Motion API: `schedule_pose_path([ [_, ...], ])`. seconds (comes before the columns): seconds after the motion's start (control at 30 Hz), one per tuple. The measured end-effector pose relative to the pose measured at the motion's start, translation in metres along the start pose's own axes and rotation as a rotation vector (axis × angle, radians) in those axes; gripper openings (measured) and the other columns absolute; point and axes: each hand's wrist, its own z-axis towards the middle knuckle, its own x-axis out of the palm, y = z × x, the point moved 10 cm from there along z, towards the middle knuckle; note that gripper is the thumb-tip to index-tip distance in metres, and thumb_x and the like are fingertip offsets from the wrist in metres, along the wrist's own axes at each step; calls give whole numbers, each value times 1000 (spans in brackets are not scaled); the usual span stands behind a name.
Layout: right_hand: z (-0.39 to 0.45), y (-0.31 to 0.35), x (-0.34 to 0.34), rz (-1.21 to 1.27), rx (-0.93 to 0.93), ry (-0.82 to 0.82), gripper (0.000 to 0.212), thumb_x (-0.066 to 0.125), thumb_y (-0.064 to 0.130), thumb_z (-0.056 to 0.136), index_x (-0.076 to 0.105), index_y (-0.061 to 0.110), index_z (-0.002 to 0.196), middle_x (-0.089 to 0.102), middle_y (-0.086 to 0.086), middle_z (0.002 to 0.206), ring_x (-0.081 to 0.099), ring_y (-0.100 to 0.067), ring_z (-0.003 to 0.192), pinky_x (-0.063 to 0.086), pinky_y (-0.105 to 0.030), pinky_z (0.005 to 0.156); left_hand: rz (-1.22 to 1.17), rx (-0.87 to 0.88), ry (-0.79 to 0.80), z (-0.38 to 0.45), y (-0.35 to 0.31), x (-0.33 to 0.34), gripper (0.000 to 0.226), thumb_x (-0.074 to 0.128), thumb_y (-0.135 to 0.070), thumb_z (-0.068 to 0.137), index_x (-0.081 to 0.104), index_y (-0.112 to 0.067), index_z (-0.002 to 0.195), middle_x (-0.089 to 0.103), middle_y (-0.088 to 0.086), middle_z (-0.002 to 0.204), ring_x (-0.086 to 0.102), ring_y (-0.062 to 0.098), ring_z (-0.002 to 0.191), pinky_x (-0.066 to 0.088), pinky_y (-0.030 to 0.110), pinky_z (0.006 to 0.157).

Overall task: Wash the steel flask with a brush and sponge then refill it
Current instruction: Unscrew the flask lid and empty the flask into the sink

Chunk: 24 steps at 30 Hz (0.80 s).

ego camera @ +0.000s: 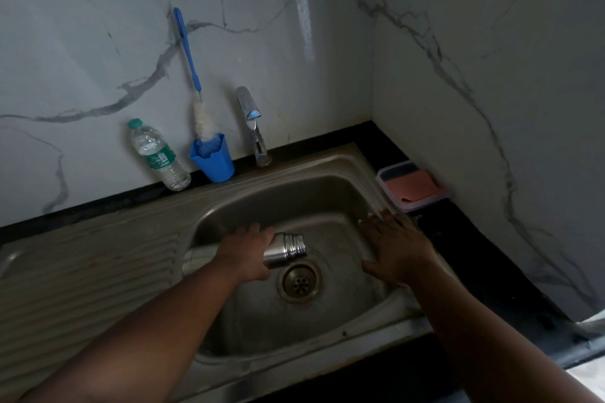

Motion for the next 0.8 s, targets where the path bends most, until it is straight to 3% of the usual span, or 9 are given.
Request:
schedule_pose_path([
  [0.53, -1, 1, -3, 20, -3, 10, 95, 26, 70, 67, 23, 24, 151, 27, -4, 157, 19, -25, 146, 10, -40, 117, 29, 10, 9, -1, -1, 1, 83, 76, -41, 68, 36, -29, 139, 44, 4, 130, 48, 23, 114, 45, 36, 87],
  [0.67, -1, 0, -4, -14, 15, -14, 91, 34, 70, 67, 39, 23, 145, 43, -5, 148, 35, -27, 140, 24, -42, 114, 42, 10, 17, -1, -1, 0, 82, 76, -41, 68, 36, -29, 139, 45, 4, 127, 49, 24, 112, 45, 36, 86],
  [0.8, -1, 1, -3, 8, 0, 3, 95, 27, 71, 67, 24, 26, 150, 29, -2, 156, 21, -24, 145, 12, -40, 117, 48, 10, 20, -1, -2, -1, 79, 76, -41, 67, 39, -30, 135, 46, 3, 125, 49, 23, 111, 45, 36, 85],
])
